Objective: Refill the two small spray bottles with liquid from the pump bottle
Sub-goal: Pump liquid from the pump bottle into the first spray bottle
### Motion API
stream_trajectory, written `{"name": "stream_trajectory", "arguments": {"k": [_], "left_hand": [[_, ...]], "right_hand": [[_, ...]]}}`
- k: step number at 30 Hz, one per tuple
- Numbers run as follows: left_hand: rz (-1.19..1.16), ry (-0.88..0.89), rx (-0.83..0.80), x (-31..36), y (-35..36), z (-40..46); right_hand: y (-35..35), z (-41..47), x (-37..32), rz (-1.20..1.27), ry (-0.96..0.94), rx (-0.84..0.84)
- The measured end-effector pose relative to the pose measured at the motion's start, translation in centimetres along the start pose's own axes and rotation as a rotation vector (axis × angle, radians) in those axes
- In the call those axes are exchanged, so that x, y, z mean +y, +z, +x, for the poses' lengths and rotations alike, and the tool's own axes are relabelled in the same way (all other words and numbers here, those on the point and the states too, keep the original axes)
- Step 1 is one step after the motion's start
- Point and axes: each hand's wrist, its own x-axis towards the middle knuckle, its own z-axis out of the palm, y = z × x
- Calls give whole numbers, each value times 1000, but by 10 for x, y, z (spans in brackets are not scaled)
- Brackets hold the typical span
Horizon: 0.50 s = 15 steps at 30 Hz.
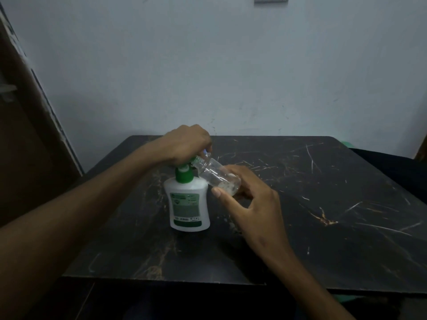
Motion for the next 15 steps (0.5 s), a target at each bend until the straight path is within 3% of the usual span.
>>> {"name": "stream_trajectory", "arguments": {"k": [15], "left_hand": [[-23,24,-6,3,-3,2]], "right_hand": [[-1,2,0,0,-31,-9]]}}
